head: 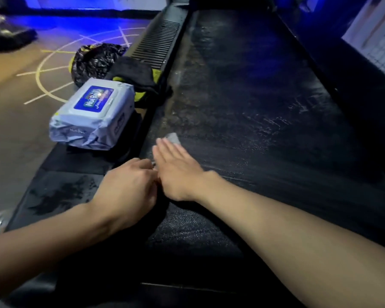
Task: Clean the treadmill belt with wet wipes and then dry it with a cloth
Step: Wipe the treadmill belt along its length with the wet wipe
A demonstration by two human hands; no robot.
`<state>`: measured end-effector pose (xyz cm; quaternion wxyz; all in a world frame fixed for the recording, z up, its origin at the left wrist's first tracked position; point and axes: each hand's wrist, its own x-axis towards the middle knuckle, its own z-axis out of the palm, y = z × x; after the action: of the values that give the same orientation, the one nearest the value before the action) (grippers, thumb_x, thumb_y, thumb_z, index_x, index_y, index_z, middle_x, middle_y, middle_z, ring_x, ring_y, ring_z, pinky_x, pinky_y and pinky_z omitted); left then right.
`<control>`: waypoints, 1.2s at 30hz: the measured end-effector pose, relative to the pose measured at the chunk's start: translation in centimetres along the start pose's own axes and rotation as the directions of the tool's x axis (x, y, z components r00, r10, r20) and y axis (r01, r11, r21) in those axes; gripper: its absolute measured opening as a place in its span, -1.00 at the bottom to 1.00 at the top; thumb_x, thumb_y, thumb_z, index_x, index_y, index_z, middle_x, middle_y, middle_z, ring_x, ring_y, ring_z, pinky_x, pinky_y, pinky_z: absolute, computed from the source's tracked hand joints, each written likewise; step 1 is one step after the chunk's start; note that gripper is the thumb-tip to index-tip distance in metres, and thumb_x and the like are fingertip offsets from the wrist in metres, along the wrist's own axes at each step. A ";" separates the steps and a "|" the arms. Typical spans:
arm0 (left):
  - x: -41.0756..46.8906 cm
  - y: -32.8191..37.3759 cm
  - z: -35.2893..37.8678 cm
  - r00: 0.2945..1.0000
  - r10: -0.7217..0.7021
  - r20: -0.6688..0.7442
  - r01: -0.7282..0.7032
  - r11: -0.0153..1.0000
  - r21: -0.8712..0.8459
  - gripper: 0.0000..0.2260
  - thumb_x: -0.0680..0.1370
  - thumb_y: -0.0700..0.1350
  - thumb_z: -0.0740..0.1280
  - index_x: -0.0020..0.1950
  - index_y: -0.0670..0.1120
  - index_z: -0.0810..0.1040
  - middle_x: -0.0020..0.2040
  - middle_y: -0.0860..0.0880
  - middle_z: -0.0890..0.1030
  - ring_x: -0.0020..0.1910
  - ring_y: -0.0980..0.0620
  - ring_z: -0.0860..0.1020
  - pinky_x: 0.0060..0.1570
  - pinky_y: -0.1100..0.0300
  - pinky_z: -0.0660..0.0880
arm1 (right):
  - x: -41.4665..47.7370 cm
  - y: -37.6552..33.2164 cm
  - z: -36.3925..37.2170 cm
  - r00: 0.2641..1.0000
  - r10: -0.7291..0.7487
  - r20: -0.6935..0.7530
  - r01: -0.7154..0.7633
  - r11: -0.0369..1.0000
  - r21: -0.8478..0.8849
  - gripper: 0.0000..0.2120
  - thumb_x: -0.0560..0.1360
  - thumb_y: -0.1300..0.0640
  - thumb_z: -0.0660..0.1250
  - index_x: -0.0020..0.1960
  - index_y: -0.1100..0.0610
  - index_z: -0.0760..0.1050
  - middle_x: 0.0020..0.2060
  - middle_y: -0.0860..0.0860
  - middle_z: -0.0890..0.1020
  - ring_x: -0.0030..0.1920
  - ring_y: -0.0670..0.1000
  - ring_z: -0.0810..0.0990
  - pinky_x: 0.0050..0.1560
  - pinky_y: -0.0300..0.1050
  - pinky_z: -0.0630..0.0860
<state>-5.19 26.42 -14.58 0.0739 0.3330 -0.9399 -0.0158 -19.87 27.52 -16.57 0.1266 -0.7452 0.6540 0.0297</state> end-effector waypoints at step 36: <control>13.7 5.4 3.5 0.947 0.274 0.167 -0.261 0.960 -0.099 -0.45 0.49 0.25 -0.08 0.34 0.08 0.41 0.36 0.07 0.35 0.34 0.05 0.37 0.35 0.08 0.29 | 3.3 18.8 -2.7 0.815 0.580 0.003 -0.573 0.804 0.156 -0.35 0.64 -0.05 -0.17 0.58 0.30 -0.25 0.57 0.22 -0.26 0.56 0.19 -0.35 0.54 0.09 -0.30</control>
<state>-19.58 21.96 -15.81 0.0029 0.1965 -0.9779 -0.0711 -38.14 21.59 -17.47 0.1523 -0.5003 0.8523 0.0006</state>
